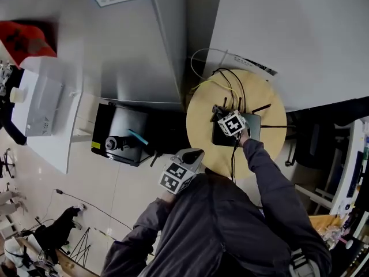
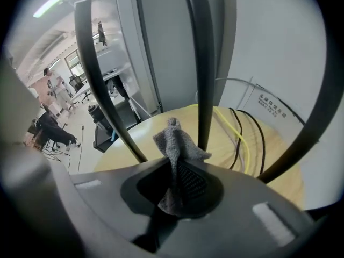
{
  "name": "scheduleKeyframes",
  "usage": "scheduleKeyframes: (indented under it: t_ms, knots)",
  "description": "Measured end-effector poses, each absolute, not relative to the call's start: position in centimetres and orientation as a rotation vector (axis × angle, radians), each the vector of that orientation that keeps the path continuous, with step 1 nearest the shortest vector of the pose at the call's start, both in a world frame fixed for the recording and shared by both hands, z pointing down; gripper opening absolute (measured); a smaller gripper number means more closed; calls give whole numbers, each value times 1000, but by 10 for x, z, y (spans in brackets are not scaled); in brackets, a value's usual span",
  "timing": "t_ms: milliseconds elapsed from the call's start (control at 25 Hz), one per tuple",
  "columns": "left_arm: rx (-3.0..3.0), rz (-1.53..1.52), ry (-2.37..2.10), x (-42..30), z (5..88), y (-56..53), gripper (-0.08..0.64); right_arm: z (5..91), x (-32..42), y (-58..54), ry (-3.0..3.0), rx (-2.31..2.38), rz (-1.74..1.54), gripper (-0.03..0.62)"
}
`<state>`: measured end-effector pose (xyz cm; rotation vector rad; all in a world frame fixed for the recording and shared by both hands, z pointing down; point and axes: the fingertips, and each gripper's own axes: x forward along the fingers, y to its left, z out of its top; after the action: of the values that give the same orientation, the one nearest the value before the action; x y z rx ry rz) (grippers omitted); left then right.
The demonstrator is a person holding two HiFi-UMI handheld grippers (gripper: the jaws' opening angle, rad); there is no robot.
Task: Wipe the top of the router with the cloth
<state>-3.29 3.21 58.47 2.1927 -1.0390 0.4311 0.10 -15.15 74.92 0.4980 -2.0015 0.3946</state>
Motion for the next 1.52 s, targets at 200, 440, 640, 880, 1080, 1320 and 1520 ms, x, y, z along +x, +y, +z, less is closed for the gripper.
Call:
scheduleKeyframes:
  t_ms: [200,440,640,880,1080,1320,1520]
  knots:
    - [2199,457,-987,-26,584,32,0,749,15,-154,-1977,545,442,28]
    - [2230,470,-950,-16,584,24,0,750,47,-160,-1957,608,491,28]
    - [2258,472,-936,-9,584,17,0,750,83,-168,-1942,675,532,28]
    - [2264,496,-889,1,584,15,0,751,129,-176,-1901,765,575,28]
    - [2272,501,-875,3,586,10,0,753,168,-186,-1843,850,576,28]
    - [2283,506,-862,6,585,8,0,752,210,-191,-1758,935,515,28]
    - [2292,513,-853,5,585,9,0,756,212,-186,-1741,952,519,28]
